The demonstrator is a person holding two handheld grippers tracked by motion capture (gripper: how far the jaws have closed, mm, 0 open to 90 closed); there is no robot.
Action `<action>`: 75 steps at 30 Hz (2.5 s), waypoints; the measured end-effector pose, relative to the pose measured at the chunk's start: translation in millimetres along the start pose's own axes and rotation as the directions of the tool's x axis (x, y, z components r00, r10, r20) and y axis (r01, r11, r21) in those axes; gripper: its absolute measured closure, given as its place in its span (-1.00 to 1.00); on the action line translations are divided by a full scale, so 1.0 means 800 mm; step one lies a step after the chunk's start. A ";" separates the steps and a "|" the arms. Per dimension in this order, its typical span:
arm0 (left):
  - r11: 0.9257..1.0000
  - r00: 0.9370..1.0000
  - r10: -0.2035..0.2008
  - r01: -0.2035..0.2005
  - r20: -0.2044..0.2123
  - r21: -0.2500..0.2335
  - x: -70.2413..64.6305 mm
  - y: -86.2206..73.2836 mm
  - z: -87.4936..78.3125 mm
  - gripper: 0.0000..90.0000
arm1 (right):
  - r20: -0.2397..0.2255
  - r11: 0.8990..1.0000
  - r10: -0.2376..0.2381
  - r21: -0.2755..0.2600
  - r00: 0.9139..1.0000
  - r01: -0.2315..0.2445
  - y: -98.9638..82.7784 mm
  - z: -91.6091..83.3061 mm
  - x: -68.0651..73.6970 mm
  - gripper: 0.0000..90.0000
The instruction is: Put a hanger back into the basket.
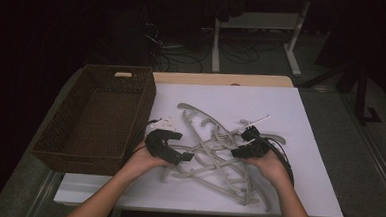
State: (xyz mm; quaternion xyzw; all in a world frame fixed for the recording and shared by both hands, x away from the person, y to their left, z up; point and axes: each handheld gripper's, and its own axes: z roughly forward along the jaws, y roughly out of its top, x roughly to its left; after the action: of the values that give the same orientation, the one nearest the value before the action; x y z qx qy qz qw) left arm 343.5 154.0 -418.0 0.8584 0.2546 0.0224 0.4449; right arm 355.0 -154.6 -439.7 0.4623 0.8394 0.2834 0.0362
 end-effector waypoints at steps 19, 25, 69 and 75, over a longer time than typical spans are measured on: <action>1.000 1.000 -0.001 0.001 -0.007 -0.002 0.000 0.002 -0.001 -0.86 | -0.059 0.996 -0.029 -0.089 0.998 0.024 0.011 -0.021 -0.018 0.74; 1.000 1.000 0.001 -0.001 -0.007 -0.004 -0.001 0.002 -0.001 -0.85 | -0.088 0.992 -0.071 -0.110 0.994 0.061 0.016 -0.030 -0.017 0.79; 0.965 0.968 0.244 -0.248 0.053 0.089 -0.001 0.070 -0.017 0.08 | -0.318 0.902 -0.427 -0.089 0.846 0.422 0.033 -0.097 -0.002 0.80; 0.956 0.961 0.266 -0.272 0.069 0.106 -0.003 0.066 -0.018 0.36 | -0.329 0.894 -0.441 -0.074 0.835 0.442 0.039 -0.095 0.000 0.80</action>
State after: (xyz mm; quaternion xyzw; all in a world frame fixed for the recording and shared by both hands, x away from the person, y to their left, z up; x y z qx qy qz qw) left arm 359.8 138.8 -368.0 0.9093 0.1242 0.0452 0.3946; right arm 354.3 -175.5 -360.1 0.2010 0.9175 0.3402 -0.0450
